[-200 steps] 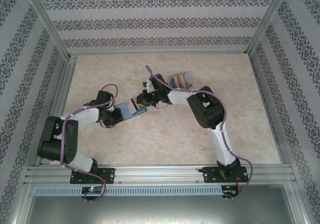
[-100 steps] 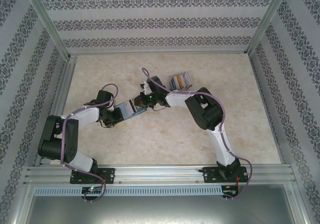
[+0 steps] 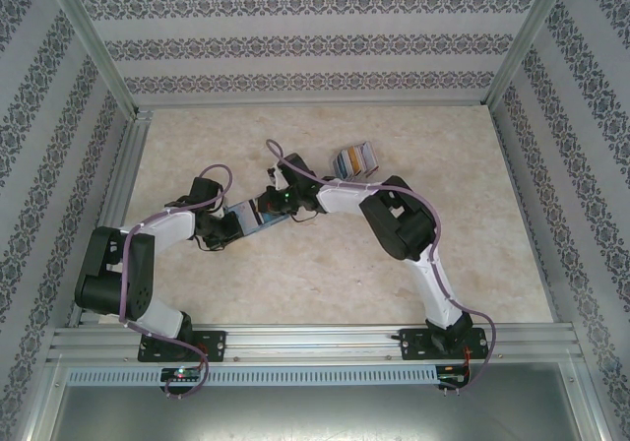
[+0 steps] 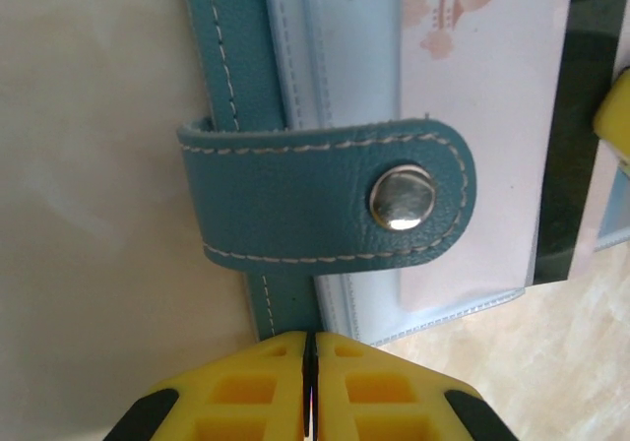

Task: Put the credit cards into the card holder
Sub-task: Insert the credit card into the card slot.

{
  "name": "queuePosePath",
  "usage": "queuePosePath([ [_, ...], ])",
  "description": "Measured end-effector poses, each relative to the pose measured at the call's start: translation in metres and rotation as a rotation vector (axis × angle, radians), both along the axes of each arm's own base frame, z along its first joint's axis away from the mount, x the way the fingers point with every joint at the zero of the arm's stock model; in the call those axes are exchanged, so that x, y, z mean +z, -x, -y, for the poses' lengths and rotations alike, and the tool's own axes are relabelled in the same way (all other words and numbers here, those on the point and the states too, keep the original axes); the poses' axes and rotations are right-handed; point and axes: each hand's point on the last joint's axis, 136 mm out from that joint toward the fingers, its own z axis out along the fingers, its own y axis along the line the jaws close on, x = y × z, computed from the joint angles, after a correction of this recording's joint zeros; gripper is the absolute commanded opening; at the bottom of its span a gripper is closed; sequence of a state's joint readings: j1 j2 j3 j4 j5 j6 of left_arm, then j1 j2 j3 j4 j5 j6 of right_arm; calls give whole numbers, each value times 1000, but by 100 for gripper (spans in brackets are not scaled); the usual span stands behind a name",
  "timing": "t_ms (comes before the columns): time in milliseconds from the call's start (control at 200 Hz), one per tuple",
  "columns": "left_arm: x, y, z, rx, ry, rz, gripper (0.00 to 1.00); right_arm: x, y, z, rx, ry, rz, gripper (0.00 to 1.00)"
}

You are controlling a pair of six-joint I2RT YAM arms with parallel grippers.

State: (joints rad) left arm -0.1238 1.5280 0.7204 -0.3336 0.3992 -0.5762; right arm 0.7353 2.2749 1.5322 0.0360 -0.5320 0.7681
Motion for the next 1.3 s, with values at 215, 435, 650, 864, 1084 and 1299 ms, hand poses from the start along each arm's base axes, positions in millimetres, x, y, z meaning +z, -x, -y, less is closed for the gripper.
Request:
queuePosePath([
  [215, 0, 0, 0, 0, 3, 0, 12, -1, 5, -5, 22, 132, 81, 7],
  [435, 0, 0, 0, 0, 3, 0, 12, 3, 9, -9, 33, 201, 128, 10],
  [650, 8, -3, -2, 5, -4, 29, 13, -4, 13, -4, 41, 228, 118, 19],
  [864, 33, -11, -14, 44, 2, 113, 26, -4, 24, 13, 38, 240, 106, 22],
  [1084, 37, -14, -23, 78, 11, 123, 35, -5, 38, 39, 8, 240, 93, 22],
  [1299, 42, -20, -6, 62, 116, 134, 46, -6, 48, 69, -70, 257, 79, 22],
])
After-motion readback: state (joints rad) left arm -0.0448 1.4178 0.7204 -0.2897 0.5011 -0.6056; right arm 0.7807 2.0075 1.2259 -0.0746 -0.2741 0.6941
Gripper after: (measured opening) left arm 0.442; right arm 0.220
